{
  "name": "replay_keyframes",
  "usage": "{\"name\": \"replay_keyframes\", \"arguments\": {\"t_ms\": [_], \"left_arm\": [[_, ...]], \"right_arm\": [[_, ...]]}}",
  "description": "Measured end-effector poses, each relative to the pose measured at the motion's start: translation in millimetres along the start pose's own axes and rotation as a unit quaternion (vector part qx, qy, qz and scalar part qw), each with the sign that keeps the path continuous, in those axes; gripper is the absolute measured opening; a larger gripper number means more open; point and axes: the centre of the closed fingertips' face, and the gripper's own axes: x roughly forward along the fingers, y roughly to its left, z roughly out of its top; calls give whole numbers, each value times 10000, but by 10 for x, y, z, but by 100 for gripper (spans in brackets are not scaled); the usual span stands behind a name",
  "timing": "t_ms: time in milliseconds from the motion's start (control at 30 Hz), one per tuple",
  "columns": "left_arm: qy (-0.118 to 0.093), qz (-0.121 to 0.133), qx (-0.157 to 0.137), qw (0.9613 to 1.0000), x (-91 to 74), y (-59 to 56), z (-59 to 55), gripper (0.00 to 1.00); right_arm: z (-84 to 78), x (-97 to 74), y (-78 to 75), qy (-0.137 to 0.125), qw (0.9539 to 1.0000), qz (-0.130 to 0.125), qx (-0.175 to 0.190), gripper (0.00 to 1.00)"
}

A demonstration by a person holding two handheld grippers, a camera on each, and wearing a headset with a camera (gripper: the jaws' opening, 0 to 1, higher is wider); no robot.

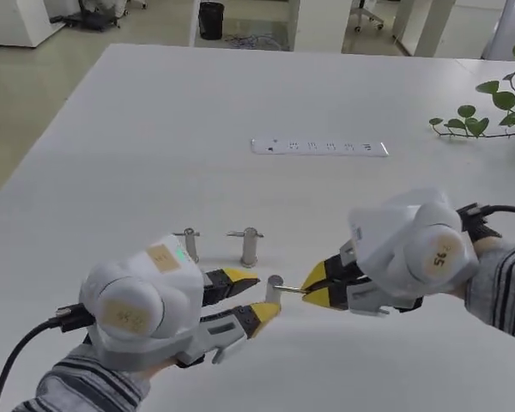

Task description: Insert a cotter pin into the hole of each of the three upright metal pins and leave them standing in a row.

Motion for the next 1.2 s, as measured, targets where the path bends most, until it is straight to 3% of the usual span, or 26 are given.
{"name": "replay_keyframes", "arguments": {"t_ms": [133,467,567,833,1200], "left_arm": [[58,173,110,9998,63,21,-46,26],[294,417,-129,9986,287,102,-221,26],[464,524,39,9975,347,136,-283,23],[649,540,-87,9964,478,149,-388,21],[782,533,-268,9951,652,130,-475,17]], "right_arm": [[-135,32,-39,185,9997,-92,99,0],[-309,156,-131,372,9987,-203,301,0],[-371,194,-143,460,9980,-195,385,0],[-480,267,-210,603,9967,-231,486,0],[-498,322,-192,635,9969,-130,450,0]]}}
